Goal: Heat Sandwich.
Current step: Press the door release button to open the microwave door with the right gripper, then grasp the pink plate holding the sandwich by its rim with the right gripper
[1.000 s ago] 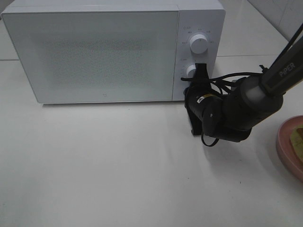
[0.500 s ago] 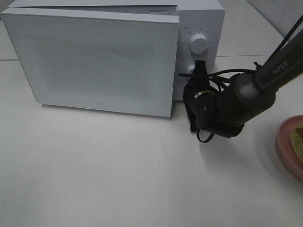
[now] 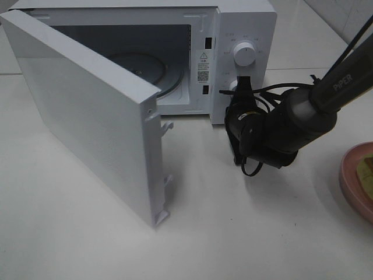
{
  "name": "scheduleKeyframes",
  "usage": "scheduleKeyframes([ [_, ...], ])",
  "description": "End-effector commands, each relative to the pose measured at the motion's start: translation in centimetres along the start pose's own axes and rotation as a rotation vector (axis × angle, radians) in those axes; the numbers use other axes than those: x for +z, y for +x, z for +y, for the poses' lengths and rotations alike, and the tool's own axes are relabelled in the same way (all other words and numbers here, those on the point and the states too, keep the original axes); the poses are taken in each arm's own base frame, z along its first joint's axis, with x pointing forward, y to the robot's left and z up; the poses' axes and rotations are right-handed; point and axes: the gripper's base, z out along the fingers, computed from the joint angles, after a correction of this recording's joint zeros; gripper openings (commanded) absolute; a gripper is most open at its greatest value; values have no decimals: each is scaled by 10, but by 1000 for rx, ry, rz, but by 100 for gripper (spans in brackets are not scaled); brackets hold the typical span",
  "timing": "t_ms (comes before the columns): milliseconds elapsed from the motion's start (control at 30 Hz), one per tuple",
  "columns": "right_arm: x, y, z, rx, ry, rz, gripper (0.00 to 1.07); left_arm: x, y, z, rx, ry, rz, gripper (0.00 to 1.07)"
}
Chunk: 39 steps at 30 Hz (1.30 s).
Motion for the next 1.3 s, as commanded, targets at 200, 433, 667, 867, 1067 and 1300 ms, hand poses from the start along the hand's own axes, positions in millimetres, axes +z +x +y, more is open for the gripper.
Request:
scheduleKeyframes([
  [200, 3, -6, 50, 1, -214, -15, 1, -2, 1, 0, 0, 9, -24, 98],
  [433, -11, -3, 32, -8, -157, 1, 1, -2, 1, 0, 0, 9, -24, 98],
  [667, -26, -3, 23, -28, -117, 16, 1, -2, 1, 0, 0, 9, -24, 98],
  [867, -40, -7, 14, -49, -53, 38, 1, -2, 1, 0, 0, 9, -24, 98],
  [1067, -62, -16, 11, -77, 11, 72, 1, -2, 1, 0, 0, 9, -24, 98],
  [1300, -83, -15, 14, -208, 68, 189, 2, -2, 1, 0, 0, 9, -24, 98],
])
